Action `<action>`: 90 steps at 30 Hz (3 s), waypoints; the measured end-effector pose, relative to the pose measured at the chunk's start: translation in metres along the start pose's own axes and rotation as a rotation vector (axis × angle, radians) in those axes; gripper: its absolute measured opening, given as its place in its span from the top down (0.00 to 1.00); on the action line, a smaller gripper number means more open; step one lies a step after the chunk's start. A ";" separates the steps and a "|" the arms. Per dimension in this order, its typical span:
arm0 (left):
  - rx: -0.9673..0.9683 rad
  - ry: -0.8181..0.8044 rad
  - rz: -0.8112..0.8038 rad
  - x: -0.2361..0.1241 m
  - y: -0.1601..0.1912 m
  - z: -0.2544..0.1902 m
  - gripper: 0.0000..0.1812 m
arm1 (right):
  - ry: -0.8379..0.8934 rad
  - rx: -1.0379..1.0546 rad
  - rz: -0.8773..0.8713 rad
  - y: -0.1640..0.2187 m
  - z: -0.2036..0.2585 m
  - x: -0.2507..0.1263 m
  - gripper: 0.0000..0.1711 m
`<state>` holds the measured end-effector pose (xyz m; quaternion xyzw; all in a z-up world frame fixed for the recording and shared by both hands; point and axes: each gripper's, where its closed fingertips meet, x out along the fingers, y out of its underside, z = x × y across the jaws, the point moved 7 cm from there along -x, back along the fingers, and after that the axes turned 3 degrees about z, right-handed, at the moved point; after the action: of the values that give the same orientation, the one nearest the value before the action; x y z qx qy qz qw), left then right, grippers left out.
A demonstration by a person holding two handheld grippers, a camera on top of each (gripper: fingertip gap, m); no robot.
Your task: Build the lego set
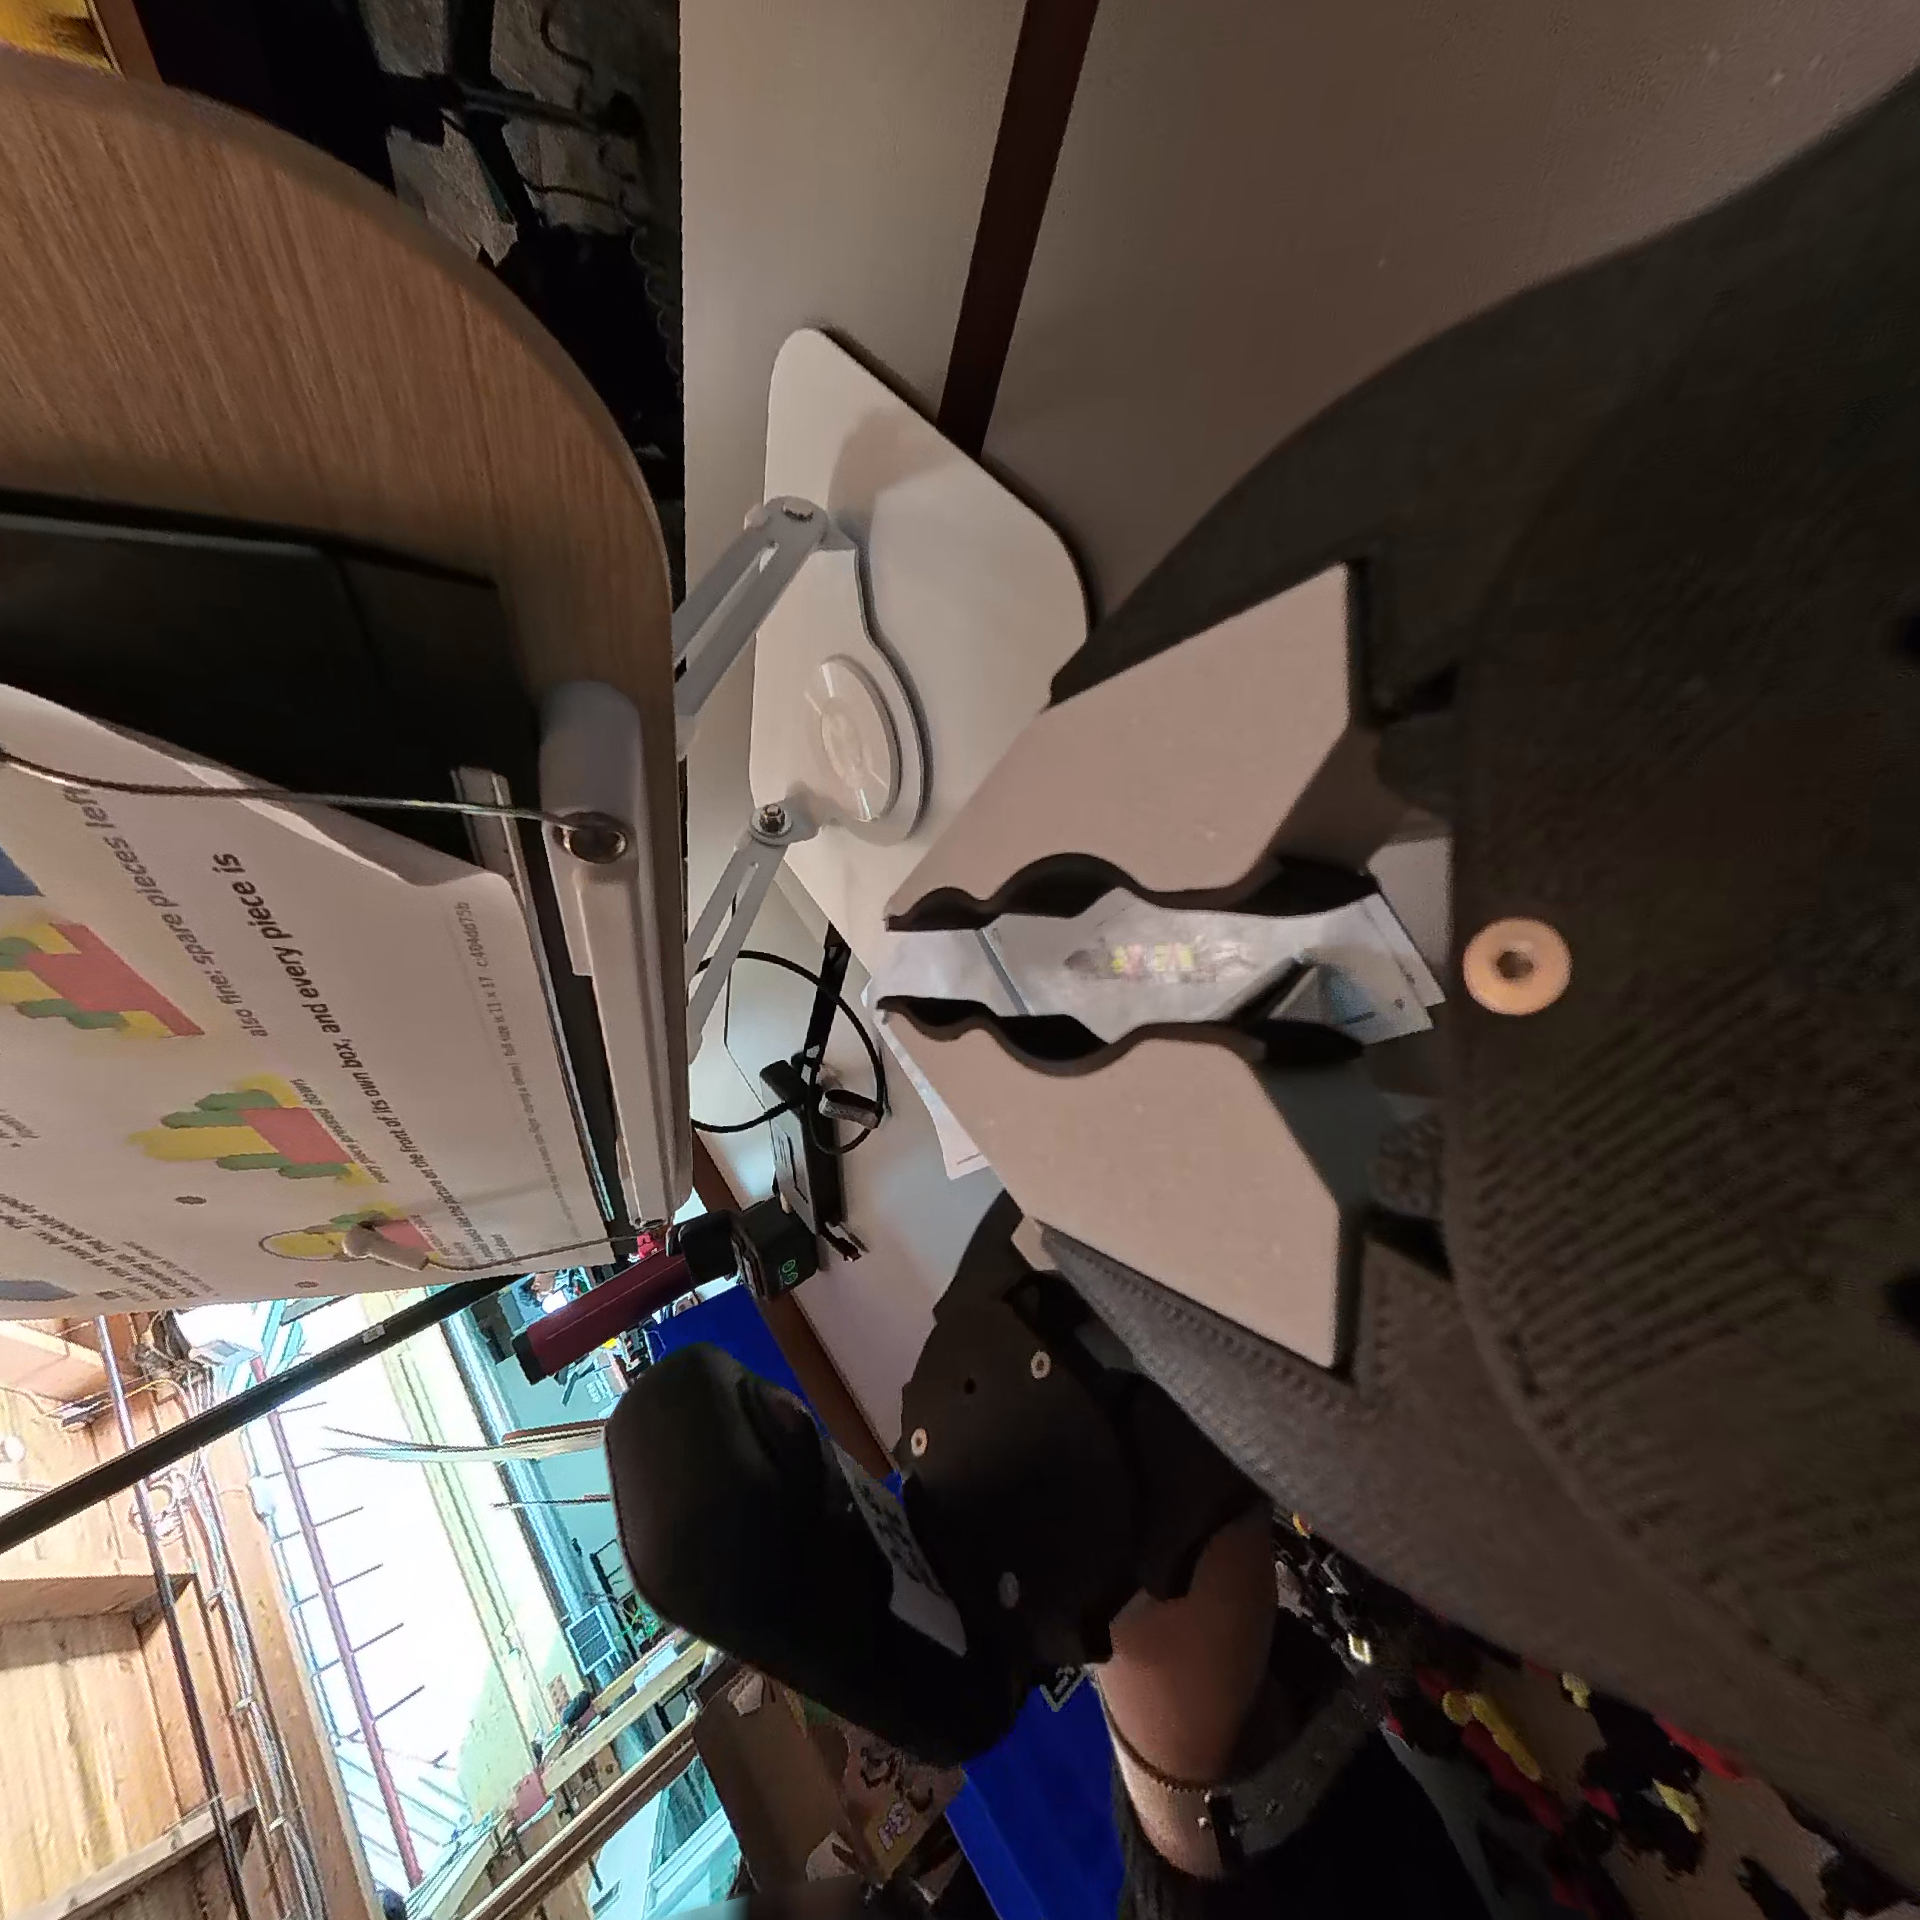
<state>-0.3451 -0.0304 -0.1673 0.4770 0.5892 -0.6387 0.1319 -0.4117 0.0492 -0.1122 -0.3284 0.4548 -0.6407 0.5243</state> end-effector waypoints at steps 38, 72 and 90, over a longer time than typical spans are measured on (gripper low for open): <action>0.125 -0.152 0.006 -0.002 0.004 0.001 0.96 | -0.003 0.018 -0.024 -0.001 -0.002 -0.003 0.93; 0.081 -0.099 -0.003 -0.005 0.005 0.005 0.86 | -0.014 0.042 -0.017 -0.001 -0.004 -0.002 0.92; 0.111 -0.255 0.024 -0.012 0.007 0.028 1.00 | -0.014 0.048 -0.023 -0.001 -0.005 -0.003 0.92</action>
<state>-0.3469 -0.0616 -0.1663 0.4057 0.5256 -0.7241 0.1864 -0.4161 0.0530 -0.1126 -0.3253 0.4316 -0.6550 0.5281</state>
